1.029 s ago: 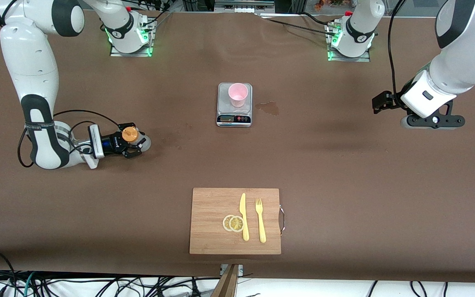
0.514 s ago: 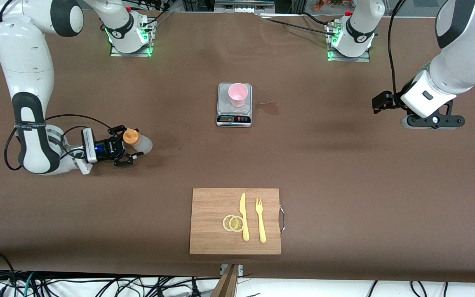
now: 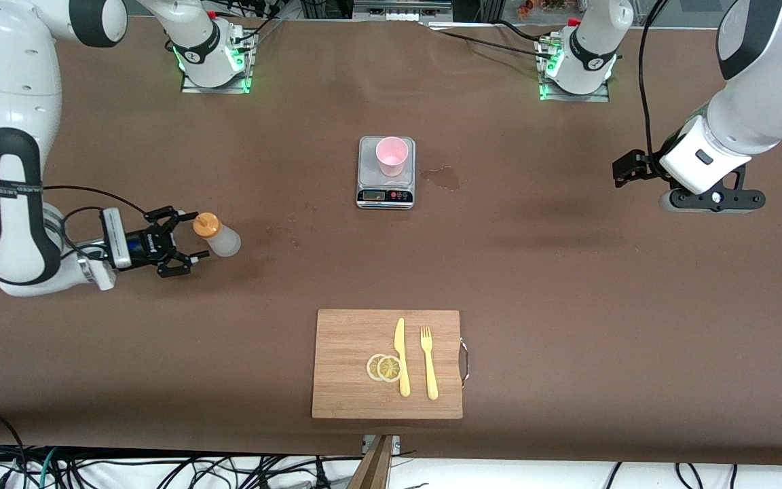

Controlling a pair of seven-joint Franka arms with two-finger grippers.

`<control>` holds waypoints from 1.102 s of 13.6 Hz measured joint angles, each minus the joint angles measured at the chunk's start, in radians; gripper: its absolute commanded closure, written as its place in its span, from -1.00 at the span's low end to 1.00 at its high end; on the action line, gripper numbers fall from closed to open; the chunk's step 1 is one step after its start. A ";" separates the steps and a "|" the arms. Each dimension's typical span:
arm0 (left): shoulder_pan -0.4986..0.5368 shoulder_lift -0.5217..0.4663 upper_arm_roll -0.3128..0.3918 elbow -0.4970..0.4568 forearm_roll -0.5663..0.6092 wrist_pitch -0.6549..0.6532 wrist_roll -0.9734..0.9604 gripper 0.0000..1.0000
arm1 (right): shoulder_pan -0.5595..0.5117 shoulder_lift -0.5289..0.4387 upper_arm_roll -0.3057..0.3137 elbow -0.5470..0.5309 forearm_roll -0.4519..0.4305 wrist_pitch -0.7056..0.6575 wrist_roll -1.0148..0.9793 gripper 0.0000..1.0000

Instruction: Add sauce to pink cup with both arms

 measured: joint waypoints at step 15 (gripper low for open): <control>0.001 0.000 0.000 0.000 0.000 0.000 0.000 -1.00 | 0.056 -0.463 0.047 -0.002 -0.675 0.183 0.835 -0.99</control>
